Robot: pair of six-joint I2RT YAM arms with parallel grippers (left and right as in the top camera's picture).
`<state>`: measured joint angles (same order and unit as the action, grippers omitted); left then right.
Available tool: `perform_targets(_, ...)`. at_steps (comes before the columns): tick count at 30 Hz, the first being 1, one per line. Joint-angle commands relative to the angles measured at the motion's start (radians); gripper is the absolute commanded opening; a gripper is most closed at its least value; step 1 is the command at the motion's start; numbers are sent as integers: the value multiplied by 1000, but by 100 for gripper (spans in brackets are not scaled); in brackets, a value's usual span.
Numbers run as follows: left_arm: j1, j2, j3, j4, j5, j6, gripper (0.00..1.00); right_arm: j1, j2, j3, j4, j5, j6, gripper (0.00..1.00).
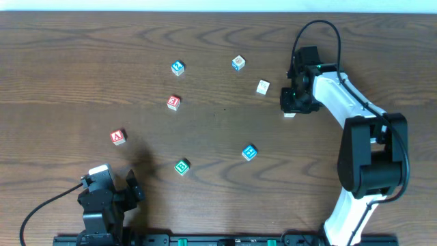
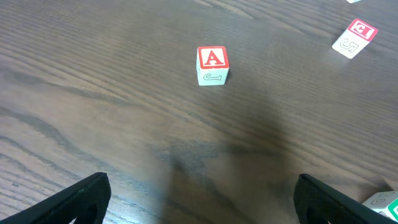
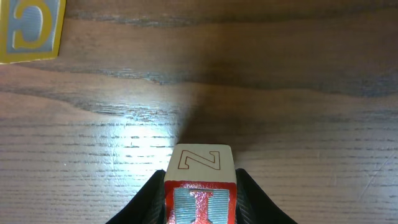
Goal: Spell out Ai2
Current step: 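Lower the right gripper and grasp the red I block, then carry the red I block left and place it at center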
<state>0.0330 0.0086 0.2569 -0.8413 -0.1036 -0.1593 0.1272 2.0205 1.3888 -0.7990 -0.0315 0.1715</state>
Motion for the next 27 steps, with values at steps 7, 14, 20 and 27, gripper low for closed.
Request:
perform_targets(7,6,-5,-13,-59,4,10,95,-8,37,45,-17,-94,3,9)
perform_targets(14,6,-5,-13,-60,4,10,95,47,36,309,-158,-106,18,1)
perform_targets(20,6,-5,-13,-59,4,10,95,223,37,431,-93,-30,17,1)
perform_targets(27,6,-5,-13,-59,4,10,95,373,60,431,-54,156,382,1)
